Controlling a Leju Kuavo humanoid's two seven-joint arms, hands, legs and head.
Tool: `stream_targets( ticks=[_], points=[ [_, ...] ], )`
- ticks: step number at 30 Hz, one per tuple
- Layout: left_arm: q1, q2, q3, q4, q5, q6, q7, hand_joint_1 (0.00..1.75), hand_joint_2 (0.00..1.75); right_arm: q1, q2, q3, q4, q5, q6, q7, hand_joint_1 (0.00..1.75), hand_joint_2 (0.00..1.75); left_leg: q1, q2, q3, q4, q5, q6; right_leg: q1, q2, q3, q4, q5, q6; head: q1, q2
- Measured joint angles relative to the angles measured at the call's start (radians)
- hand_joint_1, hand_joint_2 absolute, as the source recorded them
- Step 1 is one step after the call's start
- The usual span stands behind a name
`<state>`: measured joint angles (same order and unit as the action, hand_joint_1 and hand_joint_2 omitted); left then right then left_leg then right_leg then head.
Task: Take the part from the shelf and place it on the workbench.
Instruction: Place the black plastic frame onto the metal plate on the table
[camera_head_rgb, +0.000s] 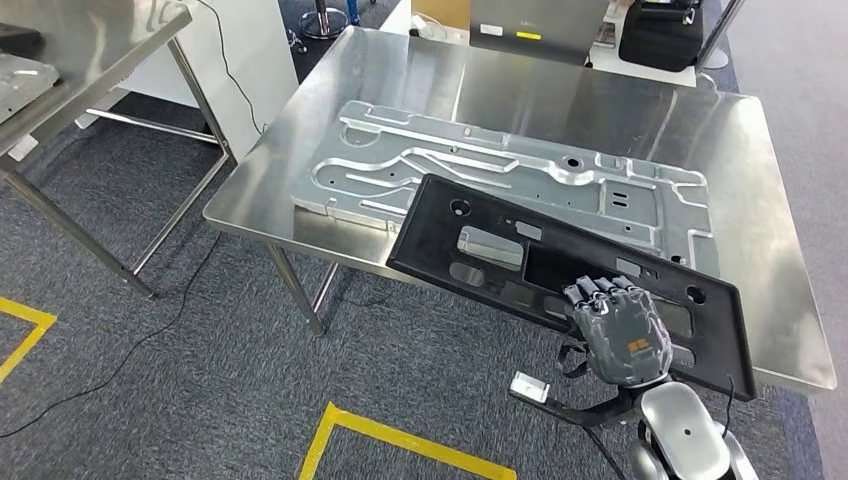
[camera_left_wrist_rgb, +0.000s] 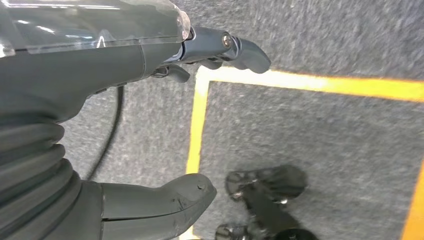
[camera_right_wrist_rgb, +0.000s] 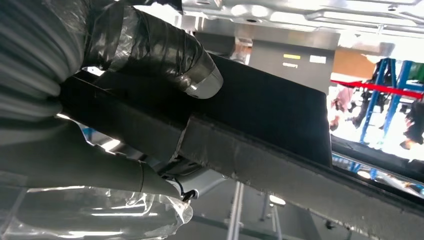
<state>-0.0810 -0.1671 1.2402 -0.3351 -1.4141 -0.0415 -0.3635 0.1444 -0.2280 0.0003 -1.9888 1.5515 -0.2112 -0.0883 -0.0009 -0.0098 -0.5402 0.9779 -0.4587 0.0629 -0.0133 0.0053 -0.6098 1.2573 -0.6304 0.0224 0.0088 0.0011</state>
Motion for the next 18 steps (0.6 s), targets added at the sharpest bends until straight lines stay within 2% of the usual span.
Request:
stream_targets(
  ticks=[1,2,3,4,5,6,7,10,11,12,13,15,16,17,18],
  points=[
    [0.000,0.000,0.000,0.000,0.000,0.000,0.000,0.00,1.75,0.000,-0.003,0.000,0.002,0.000,0.000,0.000,1.75,1.75,0.000,0.000,0.004,0.000,-0.004,-0.001,-0.001,0.000,-0.016,0.015,-0.012,0.003,0.000,0.000],
    [0.002,0.000,0.000,0.001,0.000,0.000,0.000,0.00,1.75,0.000,-0.009,0.001,0.005,0.000,0.000,-0.002,1.75,1.75,0.001,-0.001,0.016,0.000,-0.014,-0.003,-0.005,-0.001,-0.027,0.003,-0.004,0.005,0.000,0.000],
    [0.003,0.000,0.000,0.003,0.000,0.000,0.000,0.00,1.75,0.000,-0.017,0.002,0.010,0.000,0.000,-0.004,1.75,1.75,0.003,-0.001,0.033,0.001,-0.026,-0.006,-0.008,-0.002,-0.034,-0.028,0.020,0.009,0.000,0.000],
    [0.004,0.000,0.000,0.004,0.000,-0.001,0.000,0.00,1.75,0.000,-0.026,0.002,0.015,0.000,0.000,-0.007,1.75,1.75,0.005,-0.001,0.053,0.001,-0.042,-0.011,-0.013,-0.003,-0.036,-0.080,0.065,0.013,0.000,0.000],
    [0.006,0.000,0.000,0.006,0.000,-0.001,0.000,0.00,1.75,0.000,-0.036,0.003,0.022,0.000,0.000,-0.010,1.75,1.75,0.007,-0.002,0.074,0.002,-0.059,-0.017,-0.016,-0.005,-0.032,-0.143,0.124,0.015,0.000,0.000],
    [0.005,0.000,0.000,0.006,0.000,-0.001,0.000,0.00,1.75,-0.001,-0.042,0.003,0.028,0.000,-0.001,-0.011,1.75,1.75,0.008,-0.002,0.084,0.004,-0.071,-0.024,-0.014,-0.007,-0.023,-0.188,0.163,0.013,0.001,0.000],
    [0.004,0.000,0.000,0.006,0.000,-0.001,0.000,0.00,1.75,-0.002,-0.048,0.003,0.034,0.000,-0.002,-0.012,1.75,1.75,0.008,-0.003,0.089,0.005,-0.081,-0.032,-0.011,-0.008,-0.019,-0.214,0.190,0.007,0.001,0.000],
    [0.001,0.000,0.000,0.006,0.001,-0.001,-0.001,0.00,1.75,-0.005,-0.063,0.004,0.047,-0.001,-0.003,-0.015,1.75,1.75,0.008,-0.001,0.095,0.016,-0.092,-0.051,-0.005,-0.006,-0.012,-0.222,0.191,-0.021,0.001,0.000],
    [0.000,0.000,0.000,0.006,0.001,-0.001,-0.001,0.00,1.75,-0.007,-0.067,0.004,0.049,-0.002,-0.004,-0.015,1.75,1.75,0.009,0.000,0.088,0.039,-0.093,-0.055,-0.006,-0.005,-0.004,-0.225,0.187,-0.029,0.001,0.000],
    [-0.002,0.000,0.000,0.006,0.001,-0.001,-0.002,0.00,1.75,-0.009,-0.070,0.004,0.052,-0.002,-0.004,-0.016,1.75,1.75,0.010,0.002,0.067,0.079,-0.099,-0.058,-0.007,-0.004,0.004,-0.228,0.182,-0.037,0.001,0.000],
    [-0.003,0.000,0.000,0.007,0.001,-0.001,-0.002,0.00,1.75,-0.011,-0.072,0.004,0.054,-0.003,-0.005,-0.016,1.75,1.75,0.012,0.003,0.033,0.137,-0.112,-0.061,-0.008,-0.005,0.013,-0.231,0.177,-0.042,0.001,0.000],
    [-0.003,0.000,0.000,0.007,0.001,-0.003,-0.002,0.00,1.75,-0.013,-0.073,0.004,0.061,-0.003,-0.005,-0.018,1.75,1.75,0.012,0.003,-0.055,0.265,-0.160,-0.066,-0.005,-0.006,0.027,-0.232,0.163,-0.049,0.000,0.000],
    [0.000,0.000,0.000,0.007,0.002,-0.003,-0.003,0.00,1.75,-0.013,-0.073,0.004,0.065,-0.004,-0.005,-0.018,1.75,1.75,0.013,0.004,-0.090,0.304,-0.176,-0.068,-0.003,-0.005,0.036,-0.232,0.155,-0.050,0.001,0.000],
    [0.003,0.000,0.000,0.007,0.002,-0.004,-0.003,0.00,1.75,-0.013,-0.073,0.004,0.069,-0.004,-0.005,-0.018,1.75,1.75,0.012,0.004,-0.112,0.312,-0.174,-0.067,-0.002,-0.004,0.046,-0.232,0.147,-0.050,0.000,0.000],
    [0.005,0.000,0.000,0.007,0.002,-0.004,-0.003,0.00,1.75,-0.013,-0.073,0.004,0.073,-0.004,-0.005,-0.019,1.75,1.75,0.012,0.004,-0.116,0.283,-0.146,-0.064,0.000,-0.003,0.059,-0.232,0.138,-0.049,0.000,0.000]
  ],
)
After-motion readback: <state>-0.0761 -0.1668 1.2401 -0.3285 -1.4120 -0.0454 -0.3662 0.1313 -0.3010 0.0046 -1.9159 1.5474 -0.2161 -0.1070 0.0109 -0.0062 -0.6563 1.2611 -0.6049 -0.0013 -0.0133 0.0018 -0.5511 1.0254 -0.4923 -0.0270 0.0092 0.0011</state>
